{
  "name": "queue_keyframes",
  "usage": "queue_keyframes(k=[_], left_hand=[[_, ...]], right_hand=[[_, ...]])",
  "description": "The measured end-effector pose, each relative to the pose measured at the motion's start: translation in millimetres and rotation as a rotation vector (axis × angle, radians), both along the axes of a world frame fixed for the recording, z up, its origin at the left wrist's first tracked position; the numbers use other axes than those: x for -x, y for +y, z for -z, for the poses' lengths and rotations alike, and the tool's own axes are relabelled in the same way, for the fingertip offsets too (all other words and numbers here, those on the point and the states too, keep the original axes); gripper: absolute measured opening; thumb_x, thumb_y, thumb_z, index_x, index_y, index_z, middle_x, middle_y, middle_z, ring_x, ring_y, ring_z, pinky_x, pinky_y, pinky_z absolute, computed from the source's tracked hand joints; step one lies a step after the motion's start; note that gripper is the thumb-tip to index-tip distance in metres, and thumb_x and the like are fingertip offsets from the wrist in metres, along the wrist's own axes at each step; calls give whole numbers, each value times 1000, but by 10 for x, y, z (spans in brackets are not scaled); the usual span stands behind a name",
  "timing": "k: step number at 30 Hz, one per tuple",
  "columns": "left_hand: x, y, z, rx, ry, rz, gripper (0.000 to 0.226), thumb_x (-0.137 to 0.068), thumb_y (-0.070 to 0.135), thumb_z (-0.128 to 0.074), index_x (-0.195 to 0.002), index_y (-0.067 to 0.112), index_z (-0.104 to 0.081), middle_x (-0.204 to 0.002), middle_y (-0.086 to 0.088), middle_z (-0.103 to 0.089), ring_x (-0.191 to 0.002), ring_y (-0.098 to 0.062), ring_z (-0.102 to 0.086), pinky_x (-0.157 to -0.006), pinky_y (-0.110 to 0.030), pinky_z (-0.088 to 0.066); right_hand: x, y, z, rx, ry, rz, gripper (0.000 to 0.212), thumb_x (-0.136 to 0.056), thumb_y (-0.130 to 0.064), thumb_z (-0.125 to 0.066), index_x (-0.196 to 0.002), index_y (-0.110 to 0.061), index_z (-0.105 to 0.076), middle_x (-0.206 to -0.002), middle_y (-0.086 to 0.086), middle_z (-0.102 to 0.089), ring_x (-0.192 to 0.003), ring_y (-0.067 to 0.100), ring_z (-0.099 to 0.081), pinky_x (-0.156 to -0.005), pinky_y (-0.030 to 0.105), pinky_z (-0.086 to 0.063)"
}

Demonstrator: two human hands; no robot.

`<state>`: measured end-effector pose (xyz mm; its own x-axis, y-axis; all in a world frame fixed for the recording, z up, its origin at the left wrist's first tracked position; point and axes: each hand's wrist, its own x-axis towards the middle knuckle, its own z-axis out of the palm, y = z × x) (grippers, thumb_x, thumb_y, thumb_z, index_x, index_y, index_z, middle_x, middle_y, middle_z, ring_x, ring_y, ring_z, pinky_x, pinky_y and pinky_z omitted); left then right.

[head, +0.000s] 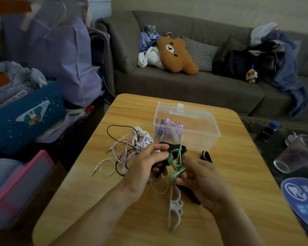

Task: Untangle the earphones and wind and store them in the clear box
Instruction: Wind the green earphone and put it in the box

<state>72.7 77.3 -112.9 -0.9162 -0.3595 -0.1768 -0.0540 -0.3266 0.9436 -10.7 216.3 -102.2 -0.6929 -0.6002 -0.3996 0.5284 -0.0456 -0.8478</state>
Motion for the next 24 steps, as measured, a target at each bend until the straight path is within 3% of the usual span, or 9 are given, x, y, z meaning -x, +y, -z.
queue_keyframes(k=[3,6,8,10,12,17,20,24], left_hand=[[2,17,6,220,-5,-20,43,-73,60,-77,-103,31,-69,-87,-8,-67,-76,-16,-65,-66,-24,-51],[1,33,63,323,27,-15,54,-67,67,-75,-109,35,-65,-86,-8,-70,-81,-19,-70,-75,-32,-56],[4,91,88,361,22,-8,46,-73,59,-78,-109,34,-65,-88,0,-73,-84,-14,-71,-75,-30,-58],[15,158,85,342,34,-50,24,-84,42,-74,-104,30,-68,-89,6,-72,-85,-7,-70,-72,-22,-55],[19,183,75,282,60,-59,11,-91,31,-68,-102,29,-71,-91,5,-72,-88,-8,-68,-74,-20,-53],[25,147,28,111,116,-67,17,-94,15,-65,-108,20,-73,-100,-2,-73,-95,-18,-70,-79,-25,-56],[46,137,48,7,148,-70,19,-84,18,-68,-102,18,-75,-99,-7,-72,-90,-21,-68,-77,-31,-55],[20,121,7,-38,184,-72,21,-90,10,-63,-105,19,-74,-95,-6,-72,-76,-21,-66,-63,-29,-54]], right_hand=[[-8,9,-4,-90,116,-11,34,-81,-28,-67,-89,5,-68,-56,14,-60,-44,15,-59,-50,26,-58],[-24,23,-12,-146,212,-38,41,-79,-34,-69,-90,5,-71,-58,16,-62,-46,18,-60,-49,28,-57],[-44,20,-6,-161,254,-70,44,-77,-37,-70,-94,4,-73,-63,19,-65,-48,19,-61,-49,27,-56],[-57,13,-6,-170,257,-88,36,-84,-32,-67,-95,2,-74,-64,20,-66,-49,20,-62,-48,26,-55],[-53,8,-16,-153,225,-84,37,-83,-31,-67,-95,3,-74,-61,19,-64,-48,20,-62,-48,26,-56],[-57,-10,-28,9,63,-56,33,-83,-23,-66,-98,7,-70,-71,14,-66,-50,14,-58,-49,26,-55],[-74,-31,-27,53,2,-84,30,-89,-19,-63,-100,8,-69,-77,18,-66,-52,15,-57,-48,26,-54],[-75,-24,-10,61,45,-160,32,-88,-22,-64,-102,6,-70,-85,21,-69,-57,17,-59,-52,29,-57]])
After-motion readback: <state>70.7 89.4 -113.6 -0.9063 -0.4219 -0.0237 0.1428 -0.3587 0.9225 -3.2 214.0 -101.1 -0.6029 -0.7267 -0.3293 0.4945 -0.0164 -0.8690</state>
